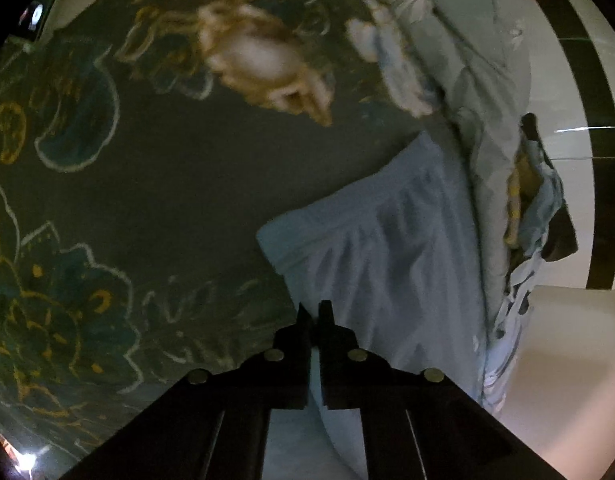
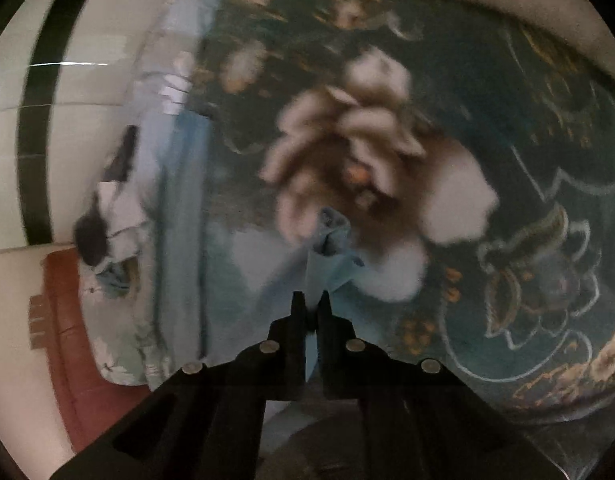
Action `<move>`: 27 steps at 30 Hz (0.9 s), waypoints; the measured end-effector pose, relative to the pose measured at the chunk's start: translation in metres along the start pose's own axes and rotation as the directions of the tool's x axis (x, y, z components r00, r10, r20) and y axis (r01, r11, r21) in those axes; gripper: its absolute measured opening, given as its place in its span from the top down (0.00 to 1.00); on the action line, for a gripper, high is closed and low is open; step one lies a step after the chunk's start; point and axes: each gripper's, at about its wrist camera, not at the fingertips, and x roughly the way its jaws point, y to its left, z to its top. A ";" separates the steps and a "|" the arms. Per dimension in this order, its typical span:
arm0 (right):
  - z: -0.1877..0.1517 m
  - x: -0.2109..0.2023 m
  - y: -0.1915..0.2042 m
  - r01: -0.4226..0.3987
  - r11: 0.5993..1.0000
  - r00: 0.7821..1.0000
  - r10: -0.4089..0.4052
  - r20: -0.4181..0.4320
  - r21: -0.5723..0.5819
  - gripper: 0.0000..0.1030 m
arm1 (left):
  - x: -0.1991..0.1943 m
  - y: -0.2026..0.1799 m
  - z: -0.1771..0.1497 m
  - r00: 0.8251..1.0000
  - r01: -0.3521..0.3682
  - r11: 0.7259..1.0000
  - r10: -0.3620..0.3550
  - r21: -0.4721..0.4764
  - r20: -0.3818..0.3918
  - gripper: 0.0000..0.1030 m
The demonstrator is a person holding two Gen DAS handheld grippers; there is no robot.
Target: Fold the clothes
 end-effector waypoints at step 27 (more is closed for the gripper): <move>-0.006 0.000 -0.051 0.090 0.991 0.992 -0.080 -0.099 0.103 0.56 | -0.025 0.017 -0.018 1.000 0.018 1.000 -0.018 -0.013 0.005 0.97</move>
